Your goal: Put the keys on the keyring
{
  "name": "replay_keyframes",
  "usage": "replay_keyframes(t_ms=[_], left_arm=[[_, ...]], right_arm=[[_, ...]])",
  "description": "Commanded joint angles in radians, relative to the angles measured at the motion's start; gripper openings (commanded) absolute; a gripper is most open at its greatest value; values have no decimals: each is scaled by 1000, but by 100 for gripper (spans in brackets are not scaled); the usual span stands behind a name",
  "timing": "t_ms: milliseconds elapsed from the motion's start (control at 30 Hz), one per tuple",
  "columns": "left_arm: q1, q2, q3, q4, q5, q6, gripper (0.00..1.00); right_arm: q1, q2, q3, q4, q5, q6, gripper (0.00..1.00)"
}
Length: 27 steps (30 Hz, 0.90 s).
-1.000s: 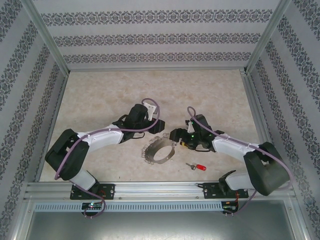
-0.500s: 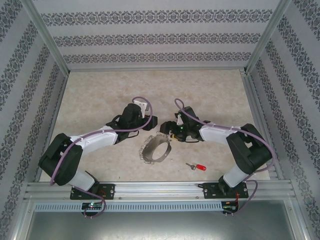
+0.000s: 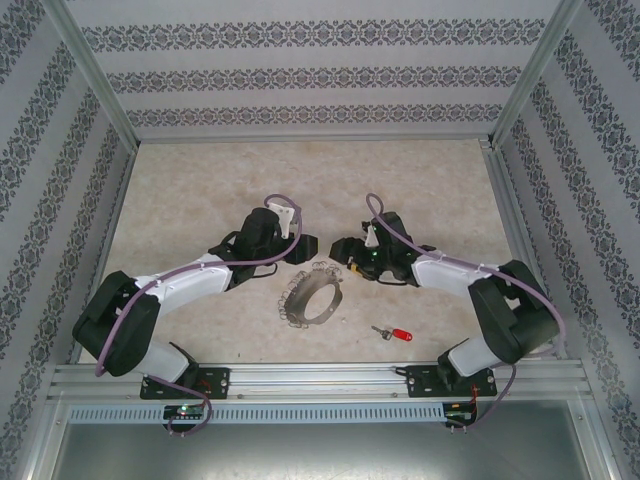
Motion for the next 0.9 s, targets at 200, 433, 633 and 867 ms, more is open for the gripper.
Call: replay_keyframes(t_ms=[200, 433, 633, 867], left_arm=[[-8, 15, 9, -11, 11, -39, 56], [-8, 28, 11, -15, 12, -40, 56], [-8, 18, 1, -12, 51, -28, 56], [-63, 19, 0, -106, 129, 79, 57]], right_arm=[[51, 10, -21, -10, 16, -35, 76], [73, 48, 14, -32, -3, -58, 75], [81, 3, -42, -38, 3, -46, 73], [-16, -147, -92, -107, 62, -63, 74]])
